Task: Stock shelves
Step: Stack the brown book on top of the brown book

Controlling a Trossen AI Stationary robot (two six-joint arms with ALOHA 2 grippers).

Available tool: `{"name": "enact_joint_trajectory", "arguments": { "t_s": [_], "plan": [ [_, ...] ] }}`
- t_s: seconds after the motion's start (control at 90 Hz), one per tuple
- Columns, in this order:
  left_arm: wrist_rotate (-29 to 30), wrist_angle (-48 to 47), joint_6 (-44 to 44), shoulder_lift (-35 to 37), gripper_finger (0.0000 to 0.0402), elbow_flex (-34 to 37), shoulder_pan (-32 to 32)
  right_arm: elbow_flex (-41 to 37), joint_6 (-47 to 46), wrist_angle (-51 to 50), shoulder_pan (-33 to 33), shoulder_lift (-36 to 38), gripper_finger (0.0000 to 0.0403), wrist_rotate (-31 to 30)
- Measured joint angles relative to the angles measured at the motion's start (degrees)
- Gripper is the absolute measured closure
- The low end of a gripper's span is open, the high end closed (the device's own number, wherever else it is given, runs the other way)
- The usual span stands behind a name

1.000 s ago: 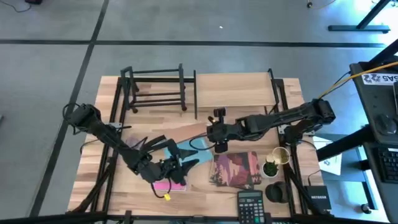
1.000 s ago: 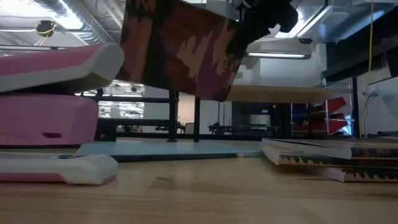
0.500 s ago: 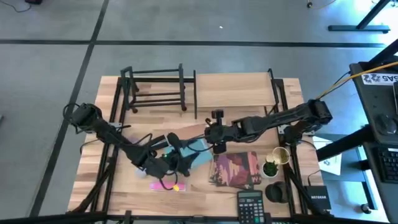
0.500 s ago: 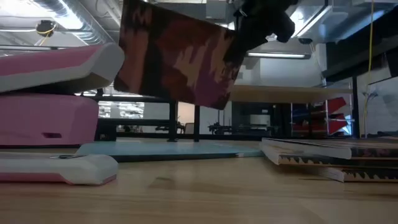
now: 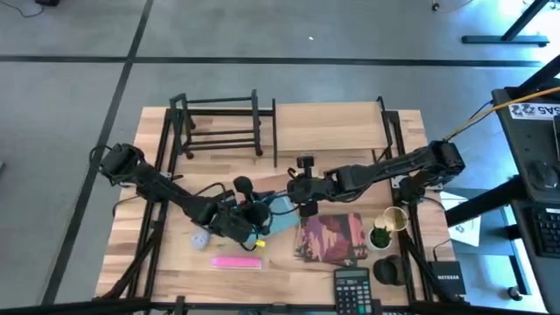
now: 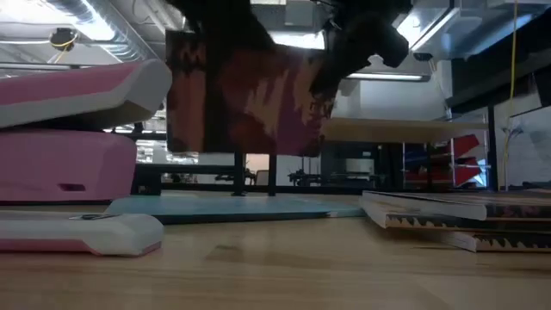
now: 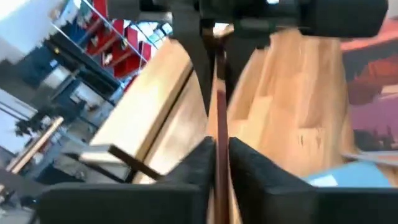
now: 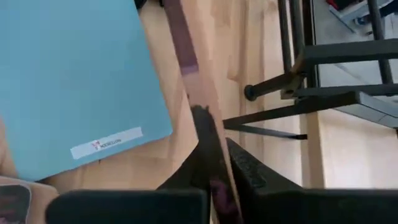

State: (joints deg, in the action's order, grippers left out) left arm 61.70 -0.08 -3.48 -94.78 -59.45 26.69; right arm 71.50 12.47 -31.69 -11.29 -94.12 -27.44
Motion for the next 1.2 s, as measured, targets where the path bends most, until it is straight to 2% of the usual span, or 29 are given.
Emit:
{"name": "enact_joint_trajectory", "arguments": {
  "t_s": [0.2, 0.389, 0.856, 0.956, 1.122, 1.2],
  "plan": [
    [-0.11, -7.89, 10.45, 0.02, 0.0397, -0.03, 0.49, -0.02, -0.02, 0.64, -0.71, 0.11, 0.0402, -0.1],
    [-0.29, -10.92, 16.34, 0.04, 0.0399, -0.03, 0.87, -0.02, -0.04, 1.28, -3.39, 0.99, 0.0402, -1.56],
    [-0.89, -11.02, 19.62, 0.02, 0.0401, 0.07, 0.8, -0.02, -0.31, 2.88, -9.37, 2.03, 0.0401, -5.86],
    [-0.46, -11.09, 19.85, 0.02, 0.0401, 0.1, 0.8, -0.02, -0.23, 3.8, -9.67, 2.05, 0.0387, -5.57],
    [-0.56, -11.35, 20.43, -0.04, 0.0401, 0.23, 0.71, 0.07, -0.2, 5.08, -9.79, 2.27, 0.0341, -4.9],
    [-2.51, -10.39, 20.28, -0.04, 0.0401, 0.25, 0.71, 0.07, -0.2, 4.73, -9.77, 2.27, 0.0352, -2.58]
  ]
}}
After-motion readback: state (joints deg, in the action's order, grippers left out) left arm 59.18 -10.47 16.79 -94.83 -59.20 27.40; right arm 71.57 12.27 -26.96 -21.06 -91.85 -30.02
